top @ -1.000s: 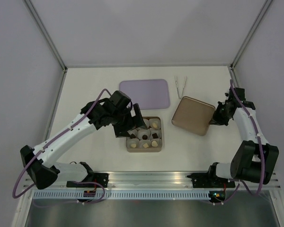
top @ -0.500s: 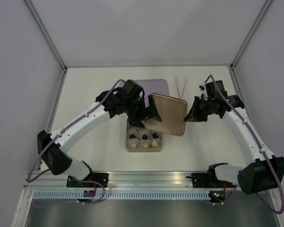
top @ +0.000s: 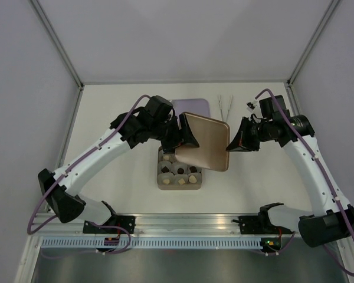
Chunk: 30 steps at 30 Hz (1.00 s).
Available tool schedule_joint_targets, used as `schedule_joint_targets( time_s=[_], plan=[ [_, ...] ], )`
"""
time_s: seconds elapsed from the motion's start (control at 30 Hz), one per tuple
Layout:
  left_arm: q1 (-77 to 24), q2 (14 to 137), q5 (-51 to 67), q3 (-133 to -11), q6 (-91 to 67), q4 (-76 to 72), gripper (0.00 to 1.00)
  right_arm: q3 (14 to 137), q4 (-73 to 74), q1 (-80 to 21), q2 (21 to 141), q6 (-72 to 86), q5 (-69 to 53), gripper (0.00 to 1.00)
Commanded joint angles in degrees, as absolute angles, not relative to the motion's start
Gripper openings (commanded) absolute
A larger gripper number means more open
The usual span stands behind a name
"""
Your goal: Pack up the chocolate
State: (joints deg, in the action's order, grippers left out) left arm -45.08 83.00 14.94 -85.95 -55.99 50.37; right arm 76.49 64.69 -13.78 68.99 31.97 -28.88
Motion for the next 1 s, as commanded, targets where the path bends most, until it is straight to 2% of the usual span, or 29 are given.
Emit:
schedule_joint_targets(
  time_s=[0.0,0.07,0.17,0.23,0.27,0.37,0.43,0.5,0.53,0.63,0.67,0.73,0.77,0.83,0.87,0.97],
  plan=[
    [-45.1,78.7,13.6,-88.4,-58.5,48.7,0.71,79.3,71.3,-14.0,67.2,29.4,-30.5,0.01],
    [-45.1,77.8,13.5,-88.1,-59.1,48.7,0.62,79.1,71.9,-14.1,66.4,28.8,-31.3,0.0],
    [-45.1,76.6,13.7,-87.6,-59.9,48.7,0.41,78.8,72.8,-14.1,65.8,27.7,-31.4,0.01],
    [-45.1,75.9,13.8,-87.3,-61.1,48.7,0.32,78.1,72.8,-14.1,65.8,26.7,-32.2,0.0],
    [-45.1,75.8,14.0,-87.2,-61.3,48.7,0.23,78.1,72.6,-14.0,65.8,26.7,-32.1,0.0],
    [-45.1,75.5,13.9,-87.3,-62.0,48.7,0.1,79.3,70.4,-14.2,65.7,27.0,-32.5,0.0],
    [-45.1,75.4,13.6,-87.4,-63.0,48.7,0.05,79.7,70.0,-14.3,66.3,26.6,-34.2,0.0],
    [-45.1,75.3,13.3,-87.6,-64.3,48.7,0.02,80.5,70.6,-14.5,67.0,26.0,-34.5,0.11],
    [-45.1,75.1,13.0,-87.8,-64.7,48.8,0.02,81.0,71.3,-14.7,67.2,25.0,-34.3,0.31],
    [-45.0,74.5,11.7,-87.2,-67.6,50.6,0.02,84.3,73.1,-14.7,68.0,20.6,-30.3,0.52],
    [-44.8,74.4,10.6,-86.8,-68.7,51.8,0.02,86.5,74.5,-14.7,68.2,19.3,-28.7,0.63],
    [-44.7,74.7,10.2,-86.6,-70.8,54.7,0.02,88.2,74.6,-14.9,68.3,16.8,-27.3,0.7],
    [-44.6,75.2,10.1,-86.7,-71.8,56.0,0.02,90.2,73.6,-15.3,68.1,16.2,-27.2,0.81],
    [-44.5,76.1,9.9,-87.5,-73.7,59.0,0.02,93.0,72.3,-17.0,67.9,14.9,-26.4,0.9],
    [-44.2,76.6,9.9,-88.9,-74.6,62.5,0.02,95.5,70.7,-19.3,67.7,13.5,-25.8,0.98],
    [-42.8,79.2,9.8,-94.5,-76.5,69.5,0.02,97.8,65.8,-25.0,65.7,12.2,-24.4,0.98]
  ],
)
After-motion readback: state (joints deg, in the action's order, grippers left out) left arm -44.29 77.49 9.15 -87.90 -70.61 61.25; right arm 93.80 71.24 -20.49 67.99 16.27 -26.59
